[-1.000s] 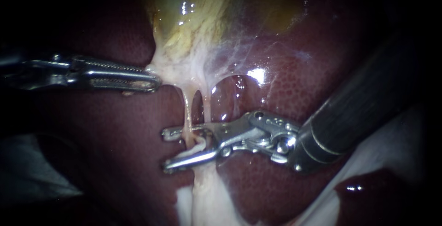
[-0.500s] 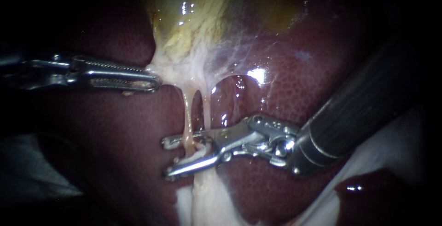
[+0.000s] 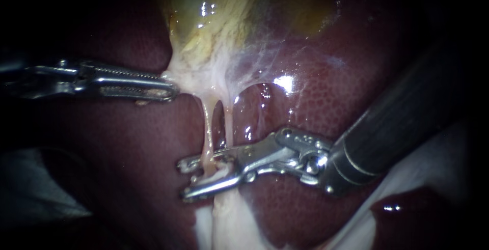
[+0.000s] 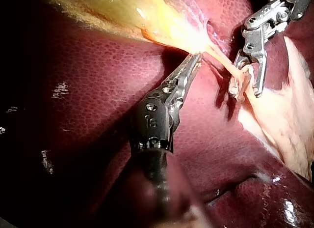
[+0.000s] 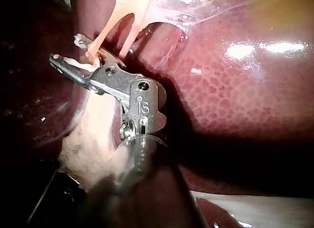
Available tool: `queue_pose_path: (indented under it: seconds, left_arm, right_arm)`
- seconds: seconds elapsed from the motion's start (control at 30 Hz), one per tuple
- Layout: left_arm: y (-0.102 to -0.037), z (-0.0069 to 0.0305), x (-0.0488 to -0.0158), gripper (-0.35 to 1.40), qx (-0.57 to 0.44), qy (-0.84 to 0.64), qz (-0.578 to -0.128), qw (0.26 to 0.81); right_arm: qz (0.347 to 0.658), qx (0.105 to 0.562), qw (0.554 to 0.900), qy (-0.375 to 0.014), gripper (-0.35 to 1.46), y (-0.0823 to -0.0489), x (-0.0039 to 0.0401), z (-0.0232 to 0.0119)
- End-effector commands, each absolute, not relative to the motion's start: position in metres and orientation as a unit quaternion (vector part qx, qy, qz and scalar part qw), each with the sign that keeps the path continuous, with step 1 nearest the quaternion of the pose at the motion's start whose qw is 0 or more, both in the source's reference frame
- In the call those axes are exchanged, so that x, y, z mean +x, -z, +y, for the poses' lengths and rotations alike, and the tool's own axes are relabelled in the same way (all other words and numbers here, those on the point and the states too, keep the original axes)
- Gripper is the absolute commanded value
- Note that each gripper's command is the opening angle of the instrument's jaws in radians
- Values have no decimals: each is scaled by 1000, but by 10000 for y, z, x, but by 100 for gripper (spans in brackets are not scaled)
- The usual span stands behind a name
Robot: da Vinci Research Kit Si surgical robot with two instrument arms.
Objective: Clipping second clip left tube
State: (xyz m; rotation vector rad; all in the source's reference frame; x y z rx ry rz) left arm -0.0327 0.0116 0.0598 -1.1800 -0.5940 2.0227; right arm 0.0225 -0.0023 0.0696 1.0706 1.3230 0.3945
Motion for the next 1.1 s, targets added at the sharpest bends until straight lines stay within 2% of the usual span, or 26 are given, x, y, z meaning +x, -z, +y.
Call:
queue_pose_path:
  seconds: [0.03,0.3,0.47,1.1]
  left_arm:
    - [-598,116,-327,-35,-457,-783,-230,355]
    - [-598,116,-327,-35,-457,-783,-230,355]
    - [-598,116,-327,-35,-457,-783,-230,355]
    - [-598,116,-326,-35,-456,-783,-229,356]
  right_arm:
    - [581,470,642,-173,18,-697,225,-23]
    - [581,470,642,-173,-3,-697,223,-23]
    - [578,474,641,-176,-35,-696,221,-24]
    - [568,480,644,-178,-35,-696,219,-24]
